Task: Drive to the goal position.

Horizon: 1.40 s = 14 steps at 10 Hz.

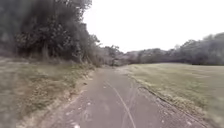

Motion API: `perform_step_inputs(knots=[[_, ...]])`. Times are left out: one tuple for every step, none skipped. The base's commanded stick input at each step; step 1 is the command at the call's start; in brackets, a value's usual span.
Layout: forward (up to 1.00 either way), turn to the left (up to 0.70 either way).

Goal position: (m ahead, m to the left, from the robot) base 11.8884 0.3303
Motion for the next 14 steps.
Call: perform_step_inputs(knots=[[0.60, 0.14], [0.60, 0.15], [0.60, 0.15], [0.60, 0.15], [0.60, 0.15], [0.60, 0.15], [0.60, 0.08], [0.60, 0.02], [0.60, 0.00], [0.60, 0.00], [0.60, 0.00], [0.60, 0.00], [0.60, 0.00], [0.60, 0.00]])
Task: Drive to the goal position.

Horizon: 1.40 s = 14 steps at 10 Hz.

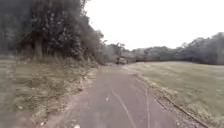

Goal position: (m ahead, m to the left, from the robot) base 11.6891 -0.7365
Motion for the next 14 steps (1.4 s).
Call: perform_step_inputs(knots=[[0.60, 0.00], [0.60, 0.00], [0.60, 0.00], [0.60, 0.00], [0.60, 0.00], [0.60, 0.00], [0.60, 0.00], [0.60, 0.00], [0.60, 0.00], [0.60, 0.00], [0.60, 0.00], [0.60, 0.00], [0.60, 0.00], [0.60, -0.02]])
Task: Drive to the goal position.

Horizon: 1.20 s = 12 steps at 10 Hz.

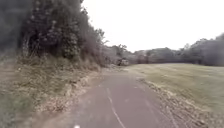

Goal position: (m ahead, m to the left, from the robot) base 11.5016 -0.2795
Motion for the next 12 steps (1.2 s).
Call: perform_step_inputs(knots=[[0.60, -0.04], [0.60, -0.10], [0.60, -0.12], [0.60, -0.13], [0.60, -0.15], [0.60, -0.15], [0.60, -0.15], [0.60, -0.15], [0.60, -0.15], [0.60, -0.15], [0.60, -0.15], [0.60, -0.15]])
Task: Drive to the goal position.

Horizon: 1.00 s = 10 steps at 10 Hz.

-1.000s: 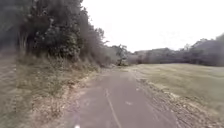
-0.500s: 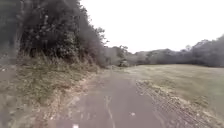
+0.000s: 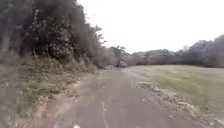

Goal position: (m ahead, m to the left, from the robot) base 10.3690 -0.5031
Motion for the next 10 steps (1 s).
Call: perform_step_inputs(knots=[[0.60, -0.15], [0.60, -0.15], [0.60, -0.15], [0.60, -0.15], [0.60, -0.15], [0.60, -0.04], [0.60, 0.00], [0.60, 0.00], [0.60, 0.00], [0.60, 0.00]])
